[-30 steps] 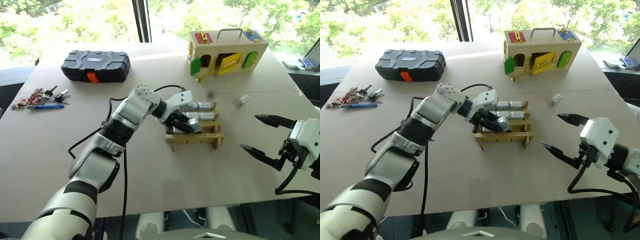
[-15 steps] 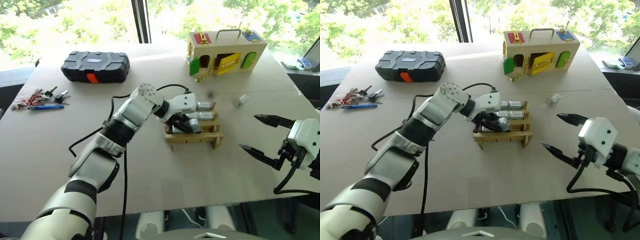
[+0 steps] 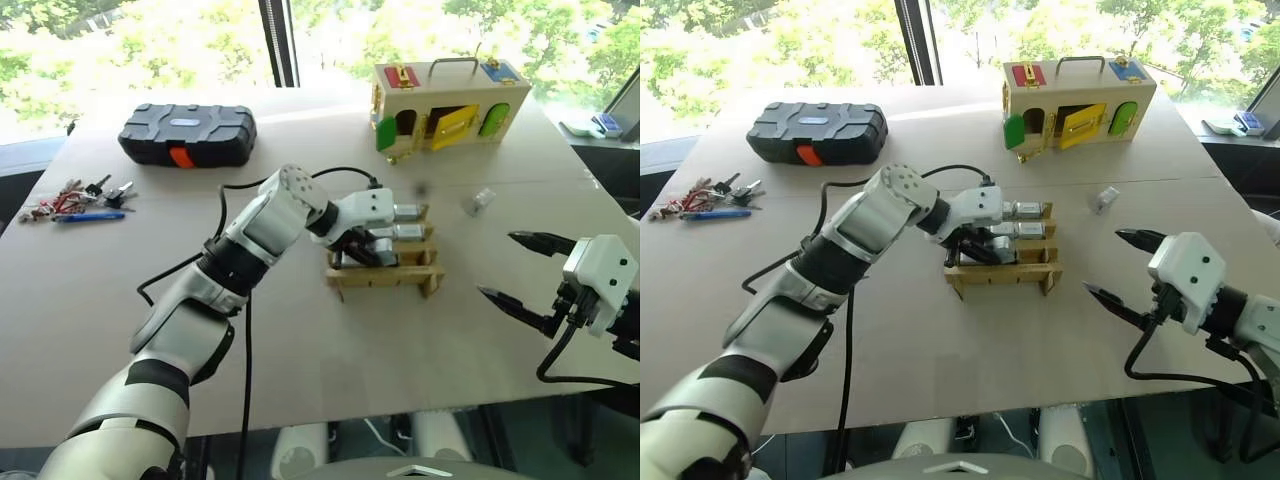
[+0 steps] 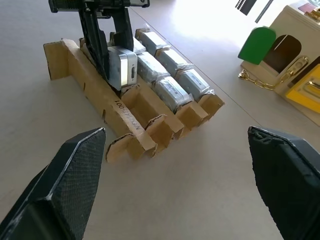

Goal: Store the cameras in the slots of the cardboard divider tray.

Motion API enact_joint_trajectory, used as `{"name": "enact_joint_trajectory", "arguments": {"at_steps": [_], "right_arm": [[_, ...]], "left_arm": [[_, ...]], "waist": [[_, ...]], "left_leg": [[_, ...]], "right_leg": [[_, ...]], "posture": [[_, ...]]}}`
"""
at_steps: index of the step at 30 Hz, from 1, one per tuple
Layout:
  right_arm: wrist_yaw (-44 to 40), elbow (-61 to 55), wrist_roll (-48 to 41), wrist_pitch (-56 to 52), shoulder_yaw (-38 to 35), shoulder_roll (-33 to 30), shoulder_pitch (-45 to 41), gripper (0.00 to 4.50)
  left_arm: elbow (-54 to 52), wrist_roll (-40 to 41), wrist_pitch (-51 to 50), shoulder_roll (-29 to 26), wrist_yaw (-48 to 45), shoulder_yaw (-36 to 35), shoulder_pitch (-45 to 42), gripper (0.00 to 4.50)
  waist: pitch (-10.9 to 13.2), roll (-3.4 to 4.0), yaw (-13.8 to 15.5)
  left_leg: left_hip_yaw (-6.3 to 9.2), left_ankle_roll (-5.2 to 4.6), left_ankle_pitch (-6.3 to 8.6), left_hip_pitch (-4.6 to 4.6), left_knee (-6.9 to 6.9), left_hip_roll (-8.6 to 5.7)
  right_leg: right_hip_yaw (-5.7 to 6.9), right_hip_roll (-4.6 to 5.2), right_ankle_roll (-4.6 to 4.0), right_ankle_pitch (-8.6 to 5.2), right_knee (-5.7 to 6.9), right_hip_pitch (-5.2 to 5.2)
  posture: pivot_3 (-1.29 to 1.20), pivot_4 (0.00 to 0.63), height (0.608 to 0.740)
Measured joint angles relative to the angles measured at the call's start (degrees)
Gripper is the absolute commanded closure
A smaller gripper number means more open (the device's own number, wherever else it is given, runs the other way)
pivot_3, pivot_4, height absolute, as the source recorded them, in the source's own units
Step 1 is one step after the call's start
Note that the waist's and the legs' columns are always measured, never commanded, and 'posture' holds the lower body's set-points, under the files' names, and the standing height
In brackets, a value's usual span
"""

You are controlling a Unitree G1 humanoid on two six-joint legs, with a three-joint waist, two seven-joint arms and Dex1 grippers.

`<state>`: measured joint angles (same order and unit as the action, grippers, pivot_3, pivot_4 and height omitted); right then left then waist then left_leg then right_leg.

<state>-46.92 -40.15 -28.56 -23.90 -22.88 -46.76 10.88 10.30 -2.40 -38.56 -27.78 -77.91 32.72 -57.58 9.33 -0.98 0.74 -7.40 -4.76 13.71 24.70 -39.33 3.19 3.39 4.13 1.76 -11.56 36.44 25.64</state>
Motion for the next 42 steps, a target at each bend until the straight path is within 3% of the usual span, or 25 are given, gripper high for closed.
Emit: {"name": "enact_joint_trajectory", "arguments": {"at_steps": [3, 5, 6, 11, 18, 19, 27, 34, 35, 42], "right_arm": [[0.28, 0.00, 0.18, -0.16, 0.06, 0.00, -0.02, 0.00], [0.74, -0.04, 0.14, -0.59, 0.42, 0.06, -0.09, 0.00], [0.88, -0.05, 0.11, -0.76, 0.53, 0.10, -0.13, 0.00], [2.20, -0.02, -0.89, -2.66, 0.60, 0.24, -1.03, 0.00], [13.55, 4.49, -0.70, -12.72, 2.52, 3.64, -10.21, 0.00], [17.61, 6.61, 1.03, -14.38, 4.25, 5.73, -14.17, 0.00], [33.95, 22.28, 8.48, -23.42, 10.84, 15.78, -33.05, 0.00], [40.09, 35.02, 10.56, -25.83, 10.71, 21.33, -44.57, 0.00], [42.11, 40.97, 11.38, -25.94, 10.12, 22.66, -46.63, 0.00], [42.64, 52.27, 11.15, -26.89, 8.37, 25.71, -52.69, 0.00]], "left_arm": [[-0.04, -0.28, 0.09, 0.00, 0.06, 0.53, -0.35, 3.68], [-0.03, -0.31, 0.32, 0.03, 0.01, 0.67, -0.46, 2.62], [-0.03, -0.26, 0.39, 0.07, -0.09, 0.68, -0.47, 2.34], [-1.73, 1.63, -2.72, 0.75, 0.35, -0.02, -0.52, 0.04], [-10.08, 14.76, -17.34, 0.48, 3.33, -18.12, -2.47, 0.04], [-11.85, 16.99, -14.78, 1.31, 5.64, -23.79, 0.69, 0.04], [-15.17, 27.02, -2.61, 1.61, 11.59, -41.81, 21.18, 0.04], [-17.85, 30.51, 2.62, 0.35, 16.18, -46.89, 31.07, 0.04], [-20.10, 31.95, 2.72, 0.35, 18.09, -47.73, 33.63, 0.04], [-26.02, 34.96, 5.04, -0.28, 21.03, -48.44, 38.80, 0.04]], "waist": [[0.00, 0.00, 0.03], [0.00, 0.00, 0.03], [0.00, 0.00, 0.05], [0.01, -0.01, 0.18], [-0.01, 0.02, -0.06], [-0.06, 0.11, -0.47], [-0.04, 0.14, -1.50], [-0.04, 0.12, -1.30], [-0.04, 0.12, -1.18], [-0.04, 0.16, -1.87]], "left_leg": [[0.00, 0.00, 0.00, 0.00, -0.01, 0.00], [0.00, 0.00, 0.00, 0.00, -0.01, 0.00], [0.00, 0.00, 0.00, 0.01, -0.01, 0.00], [0.01, 0.00, 0.00, 0.05, -0.05, -0.02], [0.02, 0.00, 0.00, 0.00, -0.06, 0.00], [-0.06, 0.01, -0.01, -0.11, -0.04, 0.02], [-0.10, 0.14, -0.09, -0.10, -0.06, 0.01], [-0.13, 0.33, -0.21, -0.04, -0.07, -0.04], [-0.08, 0.37, -0.23, 0.00, -0.06, -0.04], [-0.18, 0.35, -0.21, -0.13, 0.03, 0.03]], "right_leg": [[0.00, 0.00, 0.00, 0.00, 0.00, 0.00], [0.00, 0.00, 0.00, 0.00, 0.00, 0.00], [0.00, 0.00, 0.00, 0.00, 0.00, 0.00], [-0.01, 0.03, 0.00, 0.00, 0.00, 0.00], [-0.03, 0.02, 0.00, 0.00, 0.08, 0.01], [-0.12, 0.02, -0.01, 0.01, 0.13, 0.00], [-0.11, 0.02, -0.07, 0.23, 0.31, 0.06], [-0.10, 0.09, -0.06, 0.25, 0.24, 0.03], [-0.03, 0.11, -0.04, 0.27, 0.24, 0.04], [-0.12, 0.03, 0.00, 0.30, 0.28, 0.06]], "posture": [[0.00, 0.150, 0.740], [0.00, 0.150, 0.740], [0.00, 0.150, 0.740], [0.00, 0.150, 0.740], [0.00, 0.150, 0.740], [0.00, 0.150, 0.740], [0.00, 0.150, 0.740], [0.00, 0.150, 0.740], [0.00, 0.150, 0.740], [0.00, 0.150, 0.740]]}}
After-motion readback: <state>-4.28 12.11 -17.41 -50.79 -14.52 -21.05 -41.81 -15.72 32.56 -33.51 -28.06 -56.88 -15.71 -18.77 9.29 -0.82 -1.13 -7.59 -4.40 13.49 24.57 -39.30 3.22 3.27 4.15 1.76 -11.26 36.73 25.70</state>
